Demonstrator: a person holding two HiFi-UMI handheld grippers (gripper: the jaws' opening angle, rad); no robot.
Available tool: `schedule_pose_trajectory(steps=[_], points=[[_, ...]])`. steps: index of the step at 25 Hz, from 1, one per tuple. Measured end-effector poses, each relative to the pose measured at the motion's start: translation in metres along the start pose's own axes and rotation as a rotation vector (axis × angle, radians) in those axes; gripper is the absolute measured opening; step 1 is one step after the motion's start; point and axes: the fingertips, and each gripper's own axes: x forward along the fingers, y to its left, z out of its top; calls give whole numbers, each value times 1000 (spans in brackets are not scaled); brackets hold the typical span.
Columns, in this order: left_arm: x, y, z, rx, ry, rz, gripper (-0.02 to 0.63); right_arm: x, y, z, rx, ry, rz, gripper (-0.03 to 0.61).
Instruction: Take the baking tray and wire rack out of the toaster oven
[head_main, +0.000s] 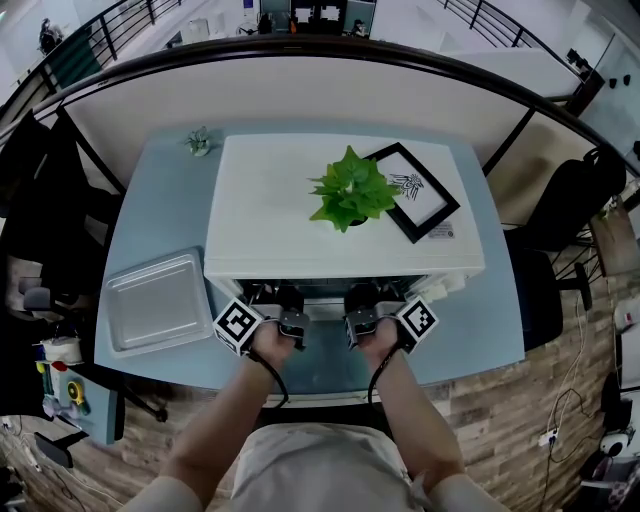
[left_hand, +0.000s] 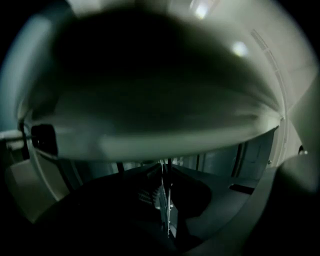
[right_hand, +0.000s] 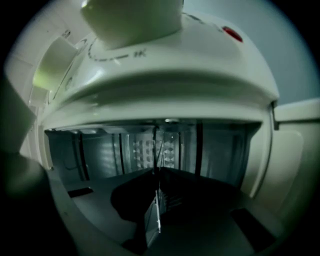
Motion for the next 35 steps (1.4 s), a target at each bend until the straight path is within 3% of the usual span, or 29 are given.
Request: schedule_pose_trajectory(steps=[6, 19, 23, 29, 35], points=[[-18, 0, -6, 26, 51, 44, 12, -21, 1, -6, 21, -7, -33, 6], [-97, -31, -37, -22, 127, 137, 8, -109, 17, -30, 37, 18, -184, 8], [-124, -33, -42, 8, 167, 204, 8, -137, 23, -38, 41, 33, -230, 8], [-145, -48, -49, 8, 213, 211, 8, -162, 35, -47, 45, 26, -264, 6], [-167, -69, -55, -52, 230, 207, 9, -188, 52, -57, 55, 44, -274, 6]])
